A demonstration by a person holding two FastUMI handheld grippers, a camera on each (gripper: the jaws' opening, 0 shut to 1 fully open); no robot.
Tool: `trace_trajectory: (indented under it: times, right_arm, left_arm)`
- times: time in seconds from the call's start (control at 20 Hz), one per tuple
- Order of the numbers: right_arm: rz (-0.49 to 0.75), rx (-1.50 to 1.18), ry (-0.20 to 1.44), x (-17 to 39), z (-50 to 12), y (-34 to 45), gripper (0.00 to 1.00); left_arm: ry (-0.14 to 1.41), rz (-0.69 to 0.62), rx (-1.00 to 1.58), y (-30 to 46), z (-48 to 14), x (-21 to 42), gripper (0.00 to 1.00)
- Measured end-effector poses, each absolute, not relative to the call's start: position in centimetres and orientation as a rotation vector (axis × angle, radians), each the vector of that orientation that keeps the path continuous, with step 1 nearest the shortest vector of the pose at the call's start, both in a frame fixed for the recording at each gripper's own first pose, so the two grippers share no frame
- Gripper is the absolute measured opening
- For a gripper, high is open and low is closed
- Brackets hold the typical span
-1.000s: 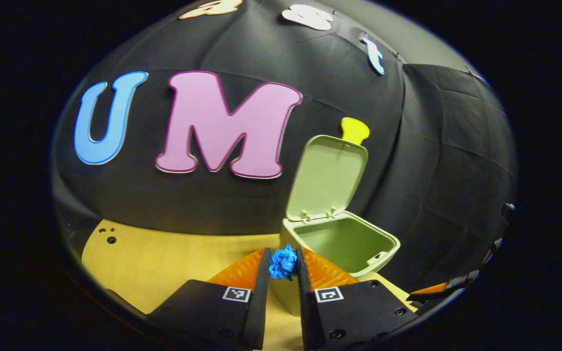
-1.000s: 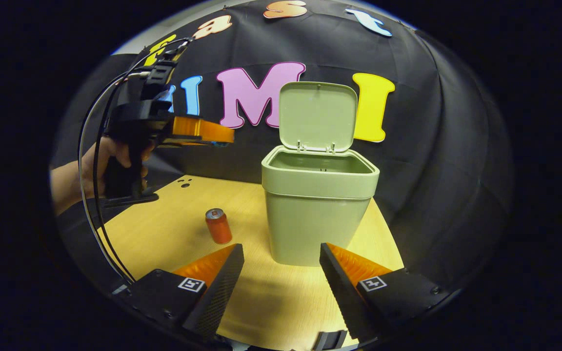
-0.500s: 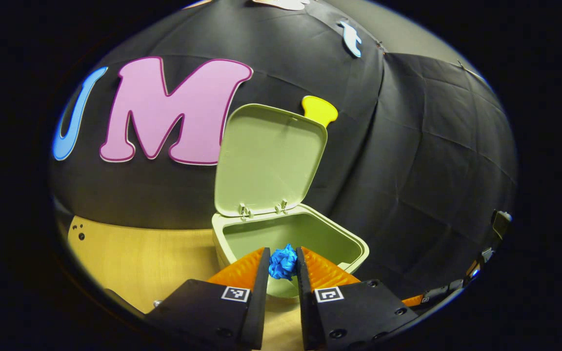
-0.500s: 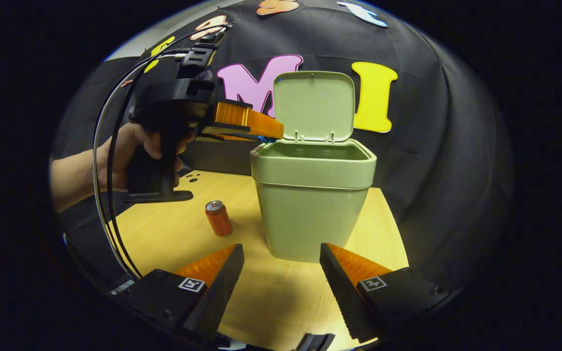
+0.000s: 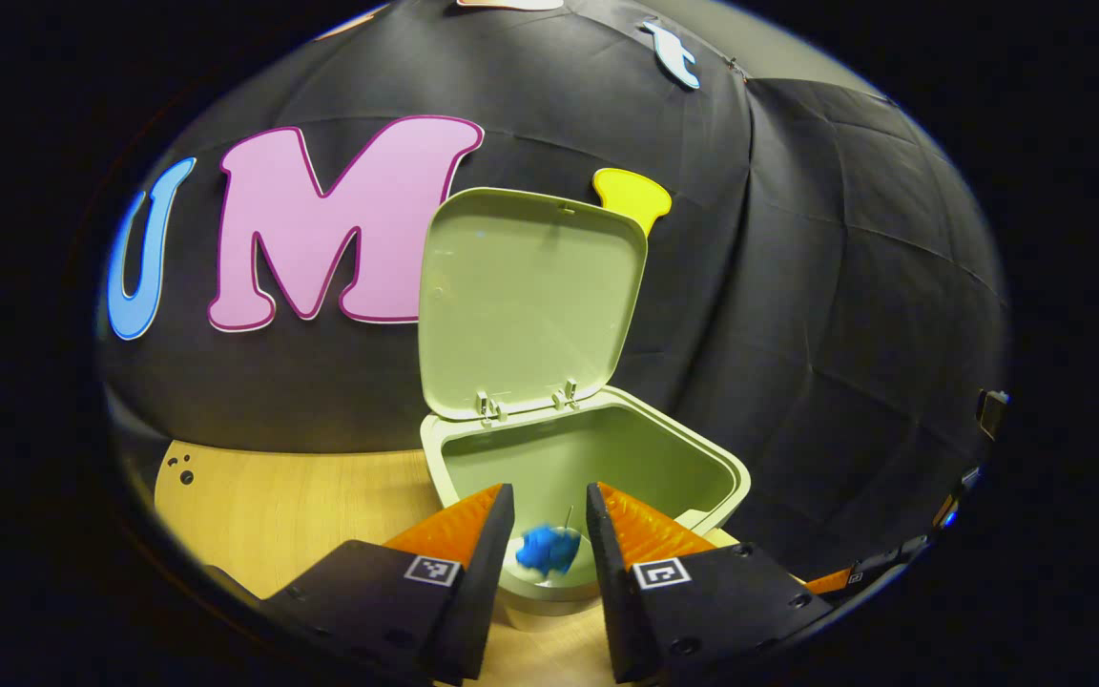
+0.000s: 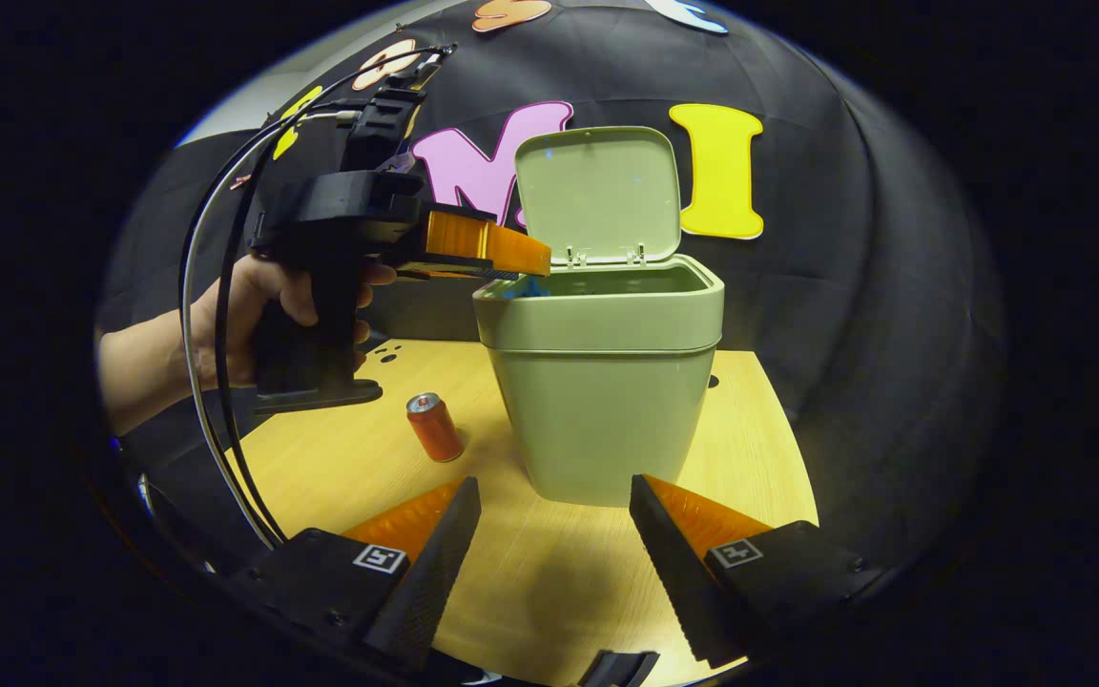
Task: Press the lid of the desktop garbage bin to open it, pick up the crumpled paper on the desktop and throw it into the bin, then pick up the pop can on the desktop and drop it into the bin, and finally close the garbage bin lid.
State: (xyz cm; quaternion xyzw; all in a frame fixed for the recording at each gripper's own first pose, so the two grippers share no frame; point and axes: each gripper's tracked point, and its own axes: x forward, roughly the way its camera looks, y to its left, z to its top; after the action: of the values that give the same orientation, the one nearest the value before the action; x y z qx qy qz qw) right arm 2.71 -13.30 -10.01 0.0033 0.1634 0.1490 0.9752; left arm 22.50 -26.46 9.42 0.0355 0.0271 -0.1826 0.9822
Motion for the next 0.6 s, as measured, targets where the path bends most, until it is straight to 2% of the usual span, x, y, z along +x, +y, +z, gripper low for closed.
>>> trace_trajectory:
  times: [0.05,0.1,0.2,0.4,0.6]
  right_arm:
    - [0.297,-0.004,0.330,2.8,-10.1,-13.5,0.99]
    - [0.291,-0.008,0.332,2.9,-10.2,-13.6,0.99]
    - [0.282,-0.002,0.333,2.8,-10.2,-13.7,0.99]
    - [0.277,0.004,0.363,3.7,-10.7,-13.0,0.99]
    - [0.283,0.002,0.380,4.7,-11.0,-10.1,0.99]
  left_arm:
    - [0.055,-0.367,0.068,-26.3,9.4,22.4,0.55]
    - [0.054,-0.358,0.069,-26.0,9.4,22.3,0.66]
    - [0.032,-0.319,0.070,-24.6,10.0,22.1,0.77]
    - [-0.056,-0.177,0.067,-19.3,12.0,20.0,0.96]
    - [-0.087,-0.080,0.037,-12.2,11.9,17.1,0.96]
